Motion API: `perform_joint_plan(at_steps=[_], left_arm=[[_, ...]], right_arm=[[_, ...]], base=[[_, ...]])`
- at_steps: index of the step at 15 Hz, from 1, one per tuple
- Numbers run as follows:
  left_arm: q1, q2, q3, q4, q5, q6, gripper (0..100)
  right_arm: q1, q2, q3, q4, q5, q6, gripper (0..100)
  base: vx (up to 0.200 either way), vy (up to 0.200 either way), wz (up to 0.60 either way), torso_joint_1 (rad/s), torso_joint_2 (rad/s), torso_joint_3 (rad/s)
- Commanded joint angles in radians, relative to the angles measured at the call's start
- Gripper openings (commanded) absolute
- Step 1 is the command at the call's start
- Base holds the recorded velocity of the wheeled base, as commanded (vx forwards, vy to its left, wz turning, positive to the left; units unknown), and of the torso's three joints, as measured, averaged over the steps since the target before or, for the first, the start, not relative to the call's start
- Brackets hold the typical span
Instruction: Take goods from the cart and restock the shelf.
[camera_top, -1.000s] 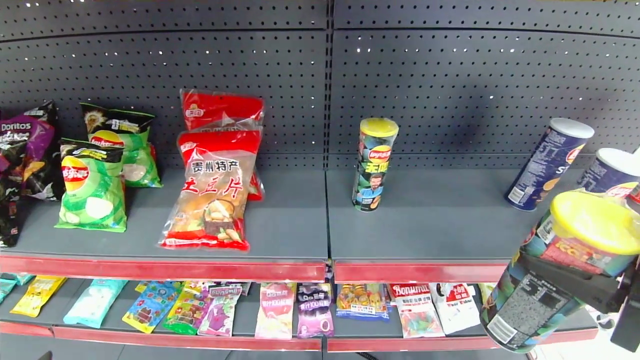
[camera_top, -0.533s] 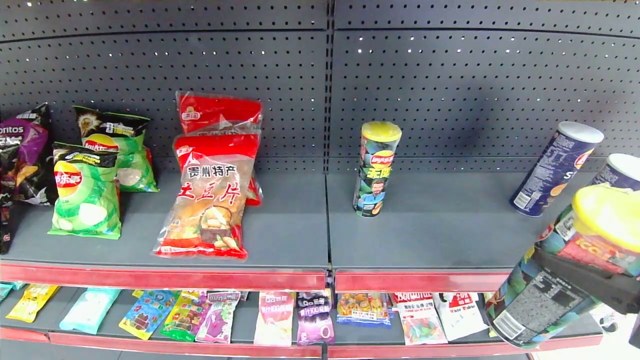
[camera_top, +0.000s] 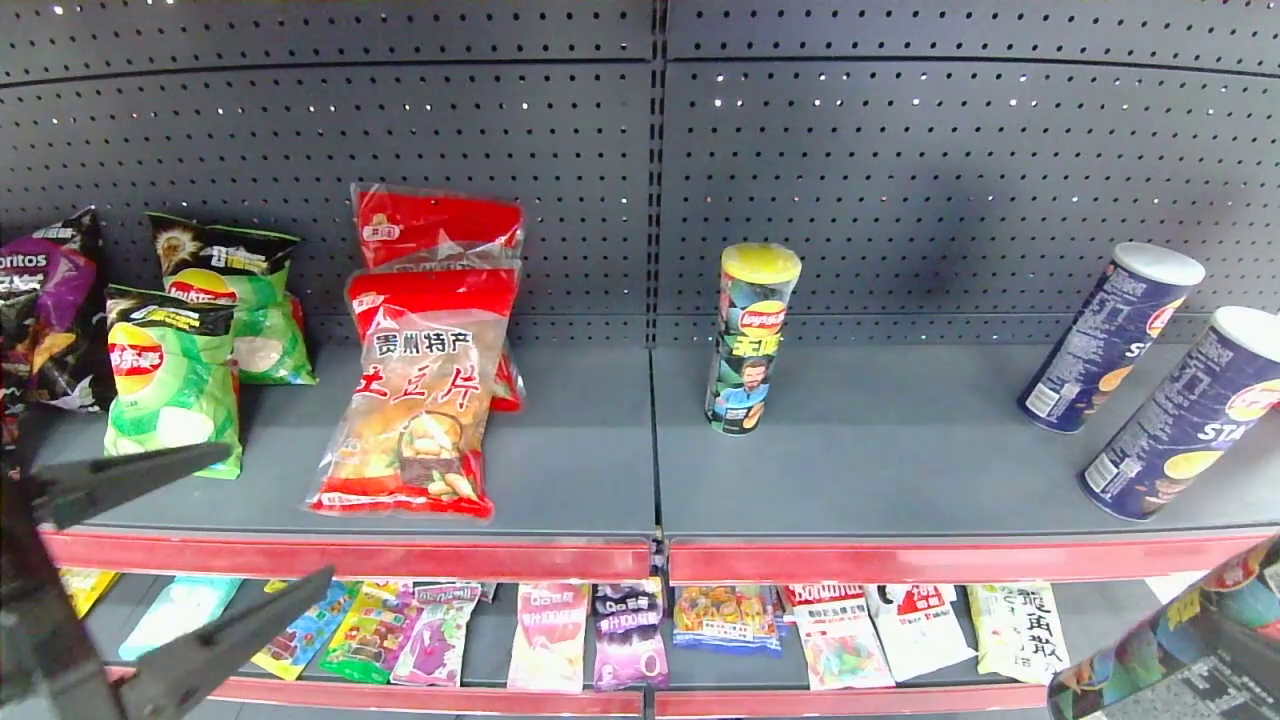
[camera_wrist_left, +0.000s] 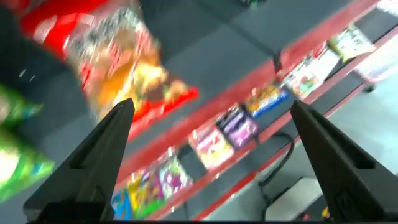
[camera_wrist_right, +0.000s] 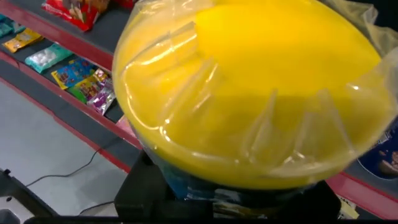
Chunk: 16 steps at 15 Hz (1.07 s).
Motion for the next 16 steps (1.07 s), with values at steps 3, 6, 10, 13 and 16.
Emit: perform_joint_plan(at_steps=[3, 6, 10, 13, 16], left_arm=[[-0.149, 0.677, -0.422, -0.245, -0.071, -0.129, 100], [-0.189, 0.905, -0.675, -0.243, -0.111, -0.146, 100], [-0.22, 1.002, -0.756, -0.246, -0.114, -0.144, 100], [-0.226, 1.02, -0.764, -0.248, -0.114, -0.135, 100], [-0.224, 1.043, -0.793, -0.248, -0.114, -0.126, 100]], right_arm=[[-0.026, -0.031, -0.002, 0.002, 0.001, 0.0, 0], [-0.026, -0.028, -0.004, 0.002, 0.0, 0.017, 0], [-0.046, -0.031, -0.004, 0.002, -0.003, 0.022, 0], [-0.046, -0.031, -0.002, 0.002, -0.003, 0.022, 0], [-0.046, -0.032, -0.002, 0.002, -0.003, 0.023, 0]], base=[[0.0, 0.0, 0.0, 0.0, 0.0, 0.0], [0.0, 0.0, 0.0, 0.0, 0.0, 0.0], [0.0, 0.0, 0.0, 0.0, 0.0, 0.0], [0.0, 0.0, 0.0, 0.0, 0.0, 0.0], [0.0, 0.0, 0.0, 0.0, 0.0, 0.0]])
